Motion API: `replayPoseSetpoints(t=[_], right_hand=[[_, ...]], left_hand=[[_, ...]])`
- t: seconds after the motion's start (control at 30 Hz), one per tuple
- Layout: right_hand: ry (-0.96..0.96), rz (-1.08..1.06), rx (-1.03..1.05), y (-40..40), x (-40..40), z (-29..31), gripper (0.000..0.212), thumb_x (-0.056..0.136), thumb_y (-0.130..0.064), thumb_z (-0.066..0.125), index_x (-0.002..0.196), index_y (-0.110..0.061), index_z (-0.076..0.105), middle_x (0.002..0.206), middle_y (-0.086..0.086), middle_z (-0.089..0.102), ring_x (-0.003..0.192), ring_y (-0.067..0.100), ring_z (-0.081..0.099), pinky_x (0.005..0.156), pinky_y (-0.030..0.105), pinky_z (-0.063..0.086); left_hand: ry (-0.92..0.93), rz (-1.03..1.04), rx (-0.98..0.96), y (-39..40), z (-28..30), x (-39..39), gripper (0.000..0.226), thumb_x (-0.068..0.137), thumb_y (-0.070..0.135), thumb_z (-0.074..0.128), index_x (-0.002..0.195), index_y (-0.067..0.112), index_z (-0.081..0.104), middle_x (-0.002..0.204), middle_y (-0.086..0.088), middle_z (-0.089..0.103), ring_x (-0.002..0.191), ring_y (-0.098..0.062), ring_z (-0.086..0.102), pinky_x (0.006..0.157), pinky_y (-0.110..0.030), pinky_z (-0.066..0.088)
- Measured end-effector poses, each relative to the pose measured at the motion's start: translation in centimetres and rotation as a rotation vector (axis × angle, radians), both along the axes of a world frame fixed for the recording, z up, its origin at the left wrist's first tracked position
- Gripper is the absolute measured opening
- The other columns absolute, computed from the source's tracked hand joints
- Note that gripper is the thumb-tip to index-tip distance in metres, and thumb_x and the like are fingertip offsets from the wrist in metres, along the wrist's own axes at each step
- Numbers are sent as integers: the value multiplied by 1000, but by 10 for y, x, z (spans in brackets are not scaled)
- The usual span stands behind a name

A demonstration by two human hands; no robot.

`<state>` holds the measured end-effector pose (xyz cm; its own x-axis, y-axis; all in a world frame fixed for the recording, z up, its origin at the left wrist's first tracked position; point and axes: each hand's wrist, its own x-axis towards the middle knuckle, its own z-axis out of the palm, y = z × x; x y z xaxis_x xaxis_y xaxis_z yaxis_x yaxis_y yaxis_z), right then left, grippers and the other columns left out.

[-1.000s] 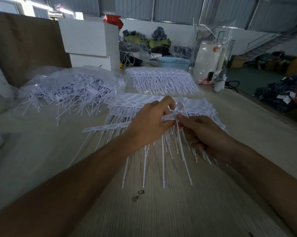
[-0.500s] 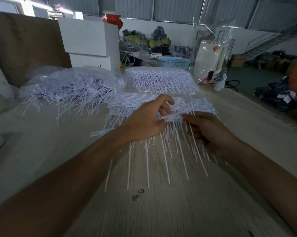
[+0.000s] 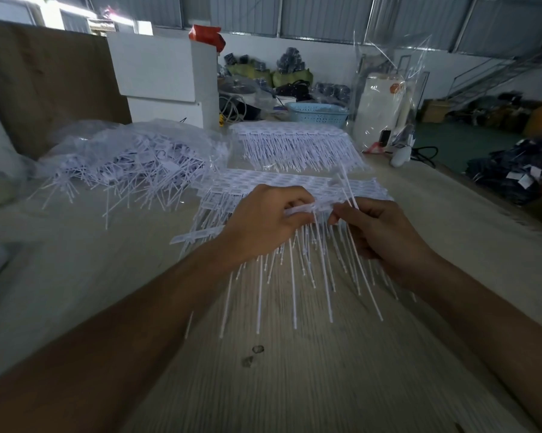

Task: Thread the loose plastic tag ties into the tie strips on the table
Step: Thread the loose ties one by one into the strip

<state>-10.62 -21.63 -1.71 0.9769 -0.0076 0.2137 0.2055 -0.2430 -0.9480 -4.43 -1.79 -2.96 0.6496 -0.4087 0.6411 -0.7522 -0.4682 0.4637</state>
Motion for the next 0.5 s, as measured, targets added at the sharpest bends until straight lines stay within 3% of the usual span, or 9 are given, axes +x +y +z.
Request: replayPoseSetpoints(t=[0.17, 0.33, 0.5], right_hand=[[-99, -17, -25, 1, -1, 0, 29, 99, -20, 60, 82, 2, 69, 46, 0, 29, 42, 13, 20, 43, 20, 19], [-148, -12, -44, 1, -1, -1, 28, 99, -17, 60, 81, 2, 69, 43, -2, 31, 38, 11, 23, 41, 18, 23], [-157, -2, -70, 0, -1, -2, 29, 99, -19, 60, 78, -1, 69, 43, -2, 33, 38, 10, 24, 42, 18, 24]], left_hand=[[18, -99, 1, 0, 2, 0, 14, 90, 16, 71, 103, 11, 77, 92, 3, 76, 84, 0, 68, 75, -15, 51], [78, -177, -9, 0, 3, 0, 13, 94, 11, 65, 90, 5, 76, 82, 4, 73, 74, -5, 67, 70, -23, 50], [160, -199, -13, 0, 4, -1, 17, 95, 10, 65, 82, 17, 73, 77, 5, 72, 67, -3, 66, 66, -15, 46]])
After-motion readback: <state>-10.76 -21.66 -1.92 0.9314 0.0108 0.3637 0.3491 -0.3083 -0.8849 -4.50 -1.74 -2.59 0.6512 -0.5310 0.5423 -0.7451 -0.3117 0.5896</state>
